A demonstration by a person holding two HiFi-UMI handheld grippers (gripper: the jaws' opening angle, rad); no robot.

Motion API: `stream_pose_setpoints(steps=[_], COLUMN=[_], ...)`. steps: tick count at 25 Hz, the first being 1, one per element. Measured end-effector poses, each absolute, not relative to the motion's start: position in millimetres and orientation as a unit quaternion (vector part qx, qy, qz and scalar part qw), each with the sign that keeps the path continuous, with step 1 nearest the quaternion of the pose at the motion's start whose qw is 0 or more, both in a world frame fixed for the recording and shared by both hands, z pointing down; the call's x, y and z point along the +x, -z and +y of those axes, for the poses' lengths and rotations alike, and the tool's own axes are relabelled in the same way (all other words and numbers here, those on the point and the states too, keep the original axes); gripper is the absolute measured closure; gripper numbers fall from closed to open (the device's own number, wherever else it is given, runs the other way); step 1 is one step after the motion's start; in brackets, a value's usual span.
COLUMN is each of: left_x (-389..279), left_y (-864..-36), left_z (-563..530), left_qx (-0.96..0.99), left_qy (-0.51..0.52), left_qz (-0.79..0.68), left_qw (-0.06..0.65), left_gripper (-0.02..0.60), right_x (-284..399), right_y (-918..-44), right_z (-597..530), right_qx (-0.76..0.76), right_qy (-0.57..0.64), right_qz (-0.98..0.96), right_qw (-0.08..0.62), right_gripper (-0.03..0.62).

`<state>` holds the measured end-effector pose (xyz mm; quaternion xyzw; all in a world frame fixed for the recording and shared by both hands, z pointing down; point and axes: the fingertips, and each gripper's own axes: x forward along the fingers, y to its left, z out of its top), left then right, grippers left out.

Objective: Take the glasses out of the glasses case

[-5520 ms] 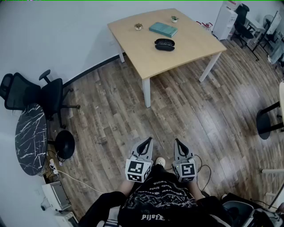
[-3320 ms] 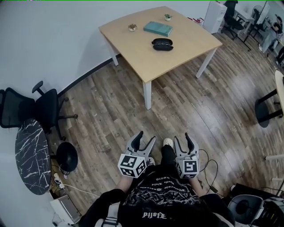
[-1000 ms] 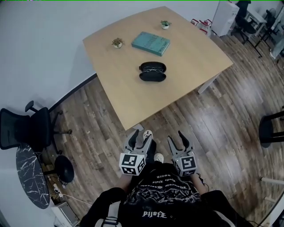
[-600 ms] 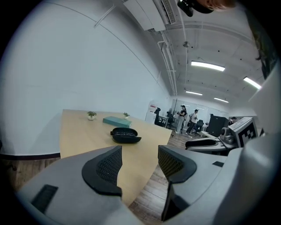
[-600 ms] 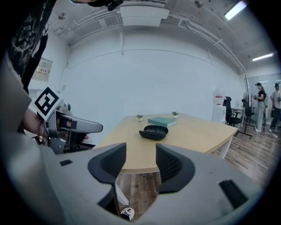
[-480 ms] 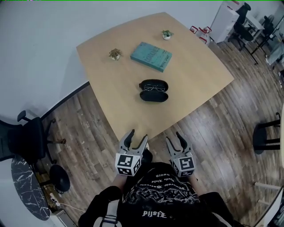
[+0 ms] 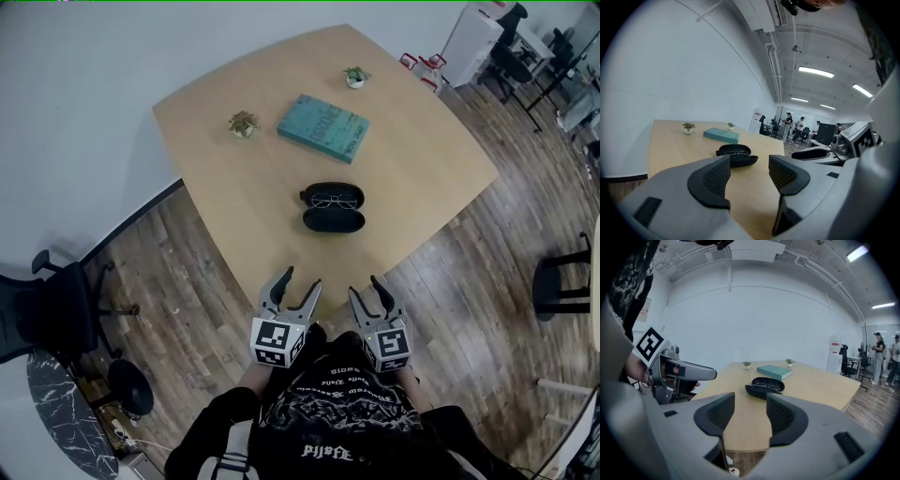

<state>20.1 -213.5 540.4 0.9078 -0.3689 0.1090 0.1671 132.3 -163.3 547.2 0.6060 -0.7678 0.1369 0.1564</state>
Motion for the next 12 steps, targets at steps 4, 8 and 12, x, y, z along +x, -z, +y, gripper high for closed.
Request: stream_pose_setpoints(steps=[4, 8, 12], left_x=[17.1, 14.1, 13.2], left_y=[-538.9, -537.0, -533.7], left_z=[-227.4, -234.9, -244.0], left_qx=[0.908, 0.904, 0.898], left_qy=[-0.109, -0.11, -0.102], left_qz=[-0.369, -0.379, -0.395], left_qw=[0.164, 0.164, 0.163], left_gripper=[0.318, 0.319, 0.318], right_x=[132.6, 132.2, 136.3], right_y=[-547.9, -537.4, -529.9], right_z=[-178.6, -194.7, -214.1], right_qx=[0.61, 0.602, 0.588], right_qy=[-0.131, -0.122, -0.108], right_qz=[-0.765, -0.772, -0.783], right_qw=[0.163, 0.166, 0.173], right_gripper=[0.372, 0.372, 0.372])
